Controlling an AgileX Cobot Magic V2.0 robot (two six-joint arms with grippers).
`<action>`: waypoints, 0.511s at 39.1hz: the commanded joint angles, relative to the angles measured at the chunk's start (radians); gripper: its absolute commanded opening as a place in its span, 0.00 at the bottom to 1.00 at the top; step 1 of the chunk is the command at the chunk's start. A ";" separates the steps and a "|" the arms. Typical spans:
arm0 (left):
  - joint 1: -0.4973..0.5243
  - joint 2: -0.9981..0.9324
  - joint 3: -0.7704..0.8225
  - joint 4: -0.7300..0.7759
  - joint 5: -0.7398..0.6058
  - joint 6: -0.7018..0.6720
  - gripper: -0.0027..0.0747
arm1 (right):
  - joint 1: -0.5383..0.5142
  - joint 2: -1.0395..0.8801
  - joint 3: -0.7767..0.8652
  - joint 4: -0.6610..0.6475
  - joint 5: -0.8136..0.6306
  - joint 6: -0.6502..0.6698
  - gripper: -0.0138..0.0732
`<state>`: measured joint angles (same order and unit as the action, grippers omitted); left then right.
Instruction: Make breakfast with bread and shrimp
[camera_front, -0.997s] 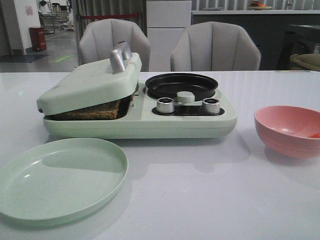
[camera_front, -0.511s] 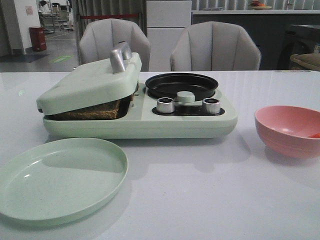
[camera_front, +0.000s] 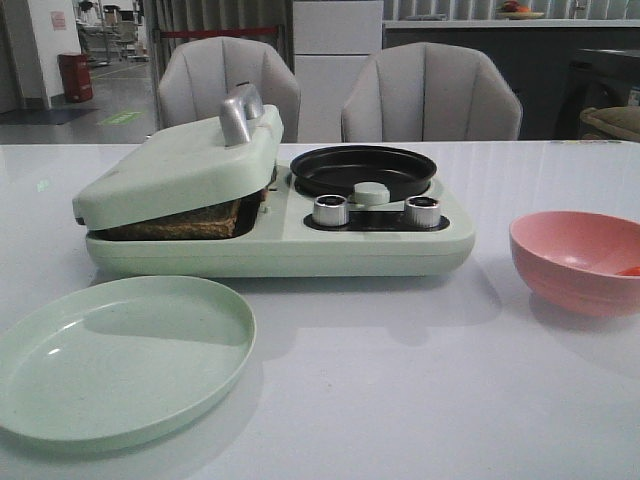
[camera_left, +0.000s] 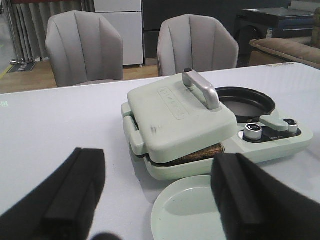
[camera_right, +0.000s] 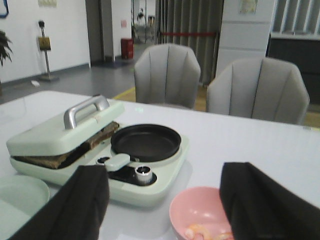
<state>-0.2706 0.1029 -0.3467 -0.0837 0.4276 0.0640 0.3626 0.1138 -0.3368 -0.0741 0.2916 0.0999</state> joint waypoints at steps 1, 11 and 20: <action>-0.007 0.012 -0.027 -0.006 -0.089 -0.011 0.70 | -0.003 0.151 -0.139 -0.018 0.039 0.044 0.82; -0.007 0.012 -0.027 0.014 -0.097 -0.009 0.70 | -0.003 0.490 -0.333 -0.022 0.246 0.119 0.82; -0.007 0.011 -0.027 0.014 -0.097 -0.009 0.70 | -0.009 0.755 -0.446 -0.021 0.260 0.140 0.82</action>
<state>-0.2706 0.1029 -0.3467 -0.0675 0.4126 0.0640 0.3626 0.8003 -0.7109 -0.0761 0.6035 0.2359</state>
